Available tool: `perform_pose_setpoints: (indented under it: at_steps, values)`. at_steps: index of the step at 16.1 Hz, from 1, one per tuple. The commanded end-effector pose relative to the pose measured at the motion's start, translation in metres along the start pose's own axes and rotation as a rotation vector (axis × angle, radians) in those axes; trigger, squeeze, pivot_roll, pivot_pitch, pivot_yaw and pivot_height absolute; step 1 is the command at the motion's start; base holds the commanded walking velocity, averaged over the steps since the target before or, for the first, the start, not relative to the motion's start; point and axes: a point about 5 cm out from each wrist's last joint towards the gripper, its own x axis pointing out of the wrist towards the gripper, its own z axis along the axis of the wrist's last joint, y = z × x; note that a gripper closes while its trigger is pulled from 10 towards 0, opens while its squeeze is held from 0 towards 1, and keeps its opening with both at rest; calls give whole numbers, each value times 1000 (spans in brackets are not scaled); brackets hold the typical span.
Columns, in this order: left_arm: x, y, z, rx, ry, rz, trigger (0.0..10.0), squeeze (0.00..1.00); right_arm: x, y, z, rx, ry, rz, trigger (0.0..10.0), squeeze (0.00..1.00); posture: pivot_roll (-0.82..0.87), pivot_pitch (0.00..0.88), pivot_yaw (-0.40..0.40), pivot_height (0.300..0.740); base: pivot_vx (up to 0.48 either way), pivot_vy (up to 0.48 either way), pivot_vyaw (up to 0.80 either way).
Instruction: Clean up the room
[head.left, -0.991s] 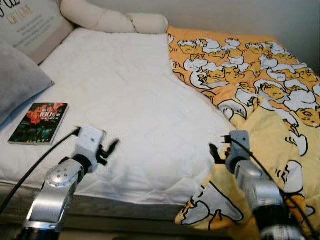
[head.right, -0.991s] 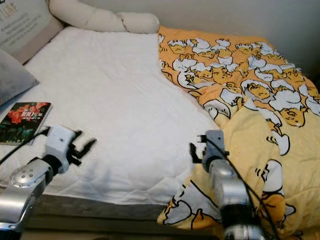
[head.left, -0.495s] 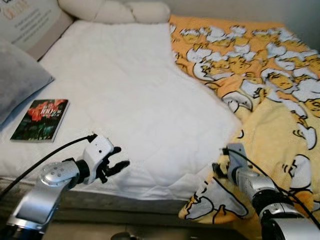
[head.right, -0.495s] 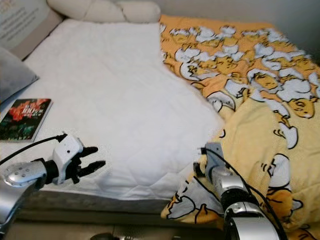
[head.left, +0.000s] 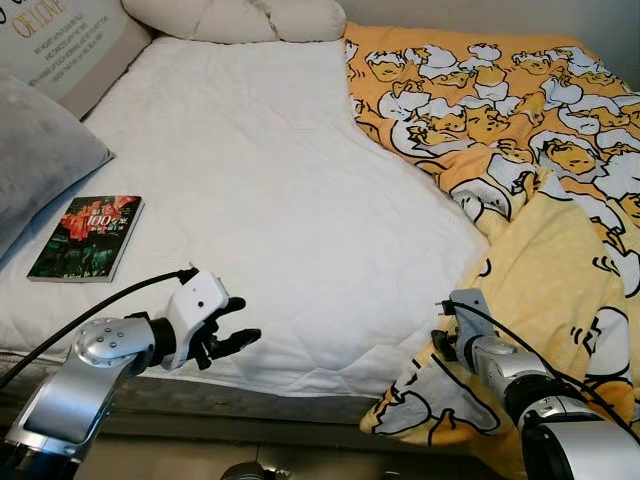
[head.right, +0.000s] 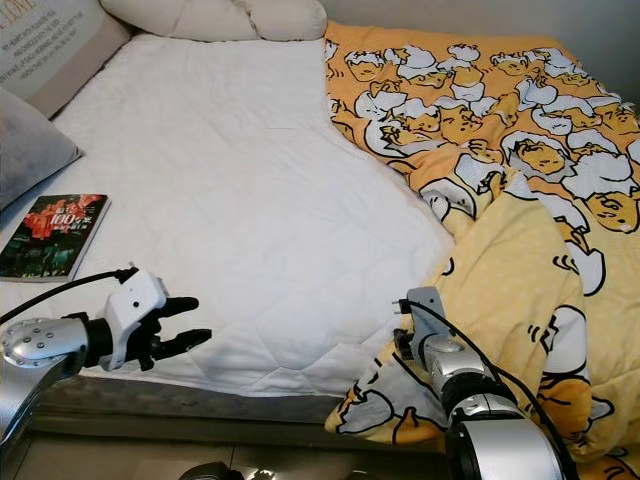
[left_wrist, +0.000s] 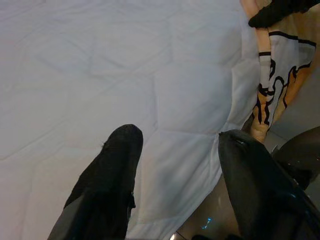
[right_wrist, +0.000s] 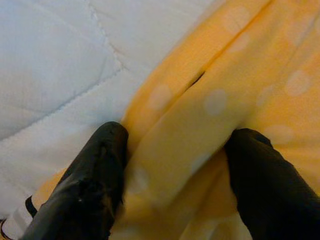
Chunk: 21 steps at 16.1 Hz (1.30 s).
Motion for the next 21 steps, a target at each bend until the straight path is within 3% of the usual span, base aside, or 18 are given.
perform_pose_setpoints:
  at_steps: [1, 12, 16, 19, 21]
  values:
    - [3, -2, 0, -7, 4, -26, 10000, 278, 0, 1, -9, -4, 40, 16, 0, 0, 64, 50, 0, 740, 0, 0, 0]
    - [6, 1, 0, 2, 6, -31, 10000, 275, 1, 5, -12, -19, 32, 67, 0, 0, 52, 18, 8, 740, 0, 0, 0]
    - [7, -1, -1, 3, 4, -35, 10000, 278, 0, 6, -18, -56, 37, 158, 0, 0, 46, 31, 9, 740, 0, 0, 0]
    - [5, -3, -2, 3, 6, -39, 10000, 275, -4, 17, -12, -110, -46, 375, 0, 0, 51, 47, 7, 740, 0, 0, 0]
    - [1, -5, -2, 1, 10, -43, 10000, 275, -17, 30, -17, -239, -95, 725, 0, 0, 50, 64, 15, 740, 0, 0, 0]
